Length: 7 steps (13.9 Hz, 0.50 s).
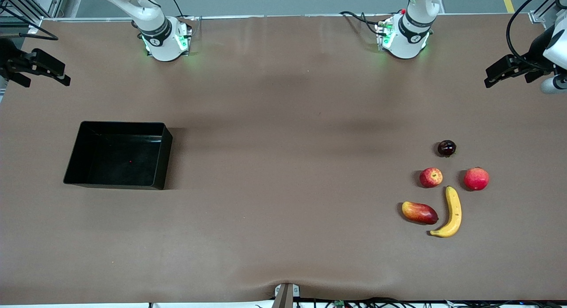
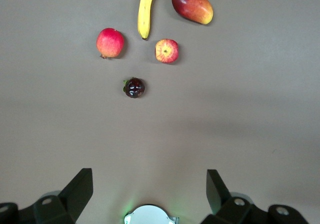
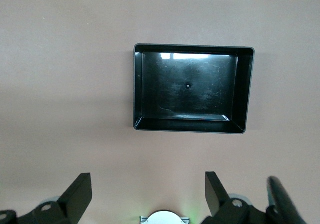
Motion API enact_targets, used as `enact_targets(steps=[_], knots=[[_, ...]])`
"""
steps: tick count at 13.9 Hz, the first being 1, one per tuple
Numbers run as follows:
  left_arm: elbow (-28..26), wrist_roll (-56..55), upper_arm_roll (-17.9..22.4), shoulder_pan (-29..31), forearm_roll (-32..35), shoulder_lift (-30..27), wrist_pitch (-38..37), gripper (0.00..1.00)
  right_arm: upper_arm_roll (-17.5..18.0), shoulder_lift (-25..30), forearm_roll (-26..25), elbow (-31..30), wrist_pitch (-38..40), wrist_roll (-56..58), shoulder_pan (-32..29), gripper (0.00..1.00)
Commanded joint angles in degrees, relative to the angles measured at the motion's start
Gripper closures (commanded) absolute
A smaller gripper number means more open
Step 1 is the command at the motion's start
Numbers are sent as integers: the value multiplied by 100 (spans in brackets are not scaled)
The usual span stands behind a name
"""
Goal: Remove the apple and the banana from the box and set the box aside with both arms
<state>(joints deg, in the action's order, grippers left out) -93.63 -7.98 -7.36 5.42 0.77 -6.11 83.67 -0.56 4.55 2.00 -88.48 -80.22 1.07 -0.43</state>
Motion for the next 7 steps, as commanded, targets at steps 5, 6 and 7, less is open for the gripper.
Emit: enact_targets(steps=[5,6,7], knots=[[266,-10,-28,38,11,171,88,0,-14,90,-112,-117,-72,-46,26,0],[266,-2,-28,38,11,189,88,0,-14,90,-112,-117,-64,-46,34,0],[266,-10,-28,29,20,189,71,0,-14,90,-112,-117,-63,-46,26,0]])
